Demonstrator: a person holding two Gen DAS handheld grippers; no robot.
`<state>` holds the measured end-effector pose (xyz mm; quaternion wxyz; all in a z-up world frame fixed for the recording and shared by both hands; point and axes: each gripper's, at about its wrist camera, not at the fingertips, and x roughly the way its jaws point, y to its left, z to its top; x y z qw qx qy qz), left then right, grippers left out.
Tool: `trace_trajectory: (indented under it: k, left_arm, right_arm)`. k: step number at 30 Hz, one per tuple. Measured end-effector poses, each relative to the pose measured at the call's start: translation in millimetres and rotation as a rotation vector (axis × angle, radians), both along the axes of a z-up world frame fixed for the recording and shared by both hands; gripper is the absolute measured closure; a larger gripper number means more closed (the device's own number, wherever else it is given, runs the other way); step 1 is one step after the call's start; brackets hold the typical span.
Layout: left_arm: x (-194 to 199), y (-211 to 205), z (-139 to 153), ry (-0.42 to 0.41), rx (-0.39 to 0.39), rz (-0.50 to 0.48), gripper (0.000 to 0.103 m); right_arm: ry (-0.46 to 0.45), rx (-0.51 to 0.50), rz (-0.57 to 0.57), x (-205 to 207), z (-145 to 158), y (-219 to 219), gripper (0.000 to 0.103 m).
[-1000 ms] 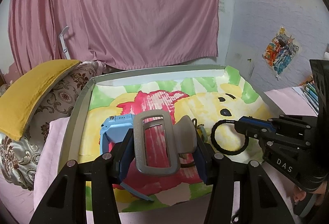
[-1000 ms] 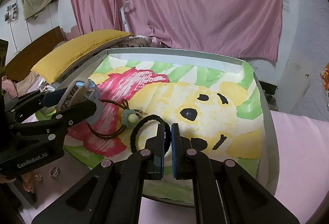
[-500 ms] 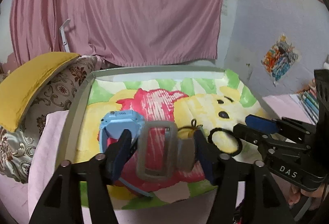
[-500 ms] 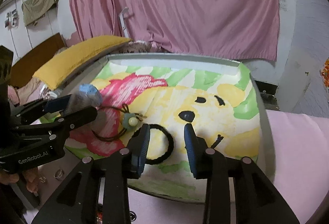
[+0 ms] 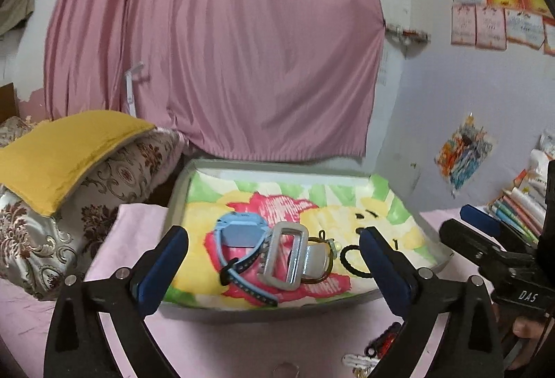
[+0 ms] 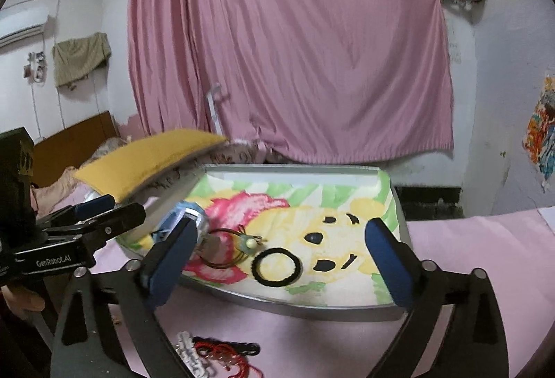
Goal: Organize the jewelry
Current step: 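Grasp the small gold earring with the left tool while the right tool grasps the white keychain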
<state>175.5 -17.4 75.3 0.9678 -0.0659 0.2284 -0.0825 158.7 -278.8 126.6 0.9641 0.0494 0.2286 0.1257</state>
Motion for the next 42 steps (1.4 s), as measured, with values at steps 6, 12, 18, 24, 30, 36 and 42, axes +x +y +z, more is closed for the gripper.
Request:
trace_trajectory:
  k: [6,12,18,24,30,36,42]
  left_arm:
    - [-30,11,4,-0.063,0.001,-0.006,0.001]
    - [-52,15,-2,-0.054,0.028,-0.037,0.001]
    - [-64,18,-17,0.009,0.062,-0.064,0.001]
    - [-68,22,-32,0.112,0.062,-0.081,0.001]
    - [-68,19,-46,0.213,0.058,-0.124,0.001]
    - [-66,17,-57,0.293,0.057,-0.161,0.022]
    - [-62,13,-65,0.338,0.075,-0.188,0.042]
  right_arm:
    - [-0.077,-0.023,0.028,-32,8,3,0.003]
    - [-0.05,-0.03,0.105,-48,6,3,0.003]
    - [0.041,-0.06,0.157,-57,-7,5,0.003]
    - [0.141,-0.097,0.223,-61,-24,14,0.003]
    - [0.221,-0.155,0.291,-59,-39,30,0.027]
    - [0.32,-0.173,0.346,-53,-53,41,0.059]
    - [0.377,-0.179,0.389,-46,-61,46,0.076]
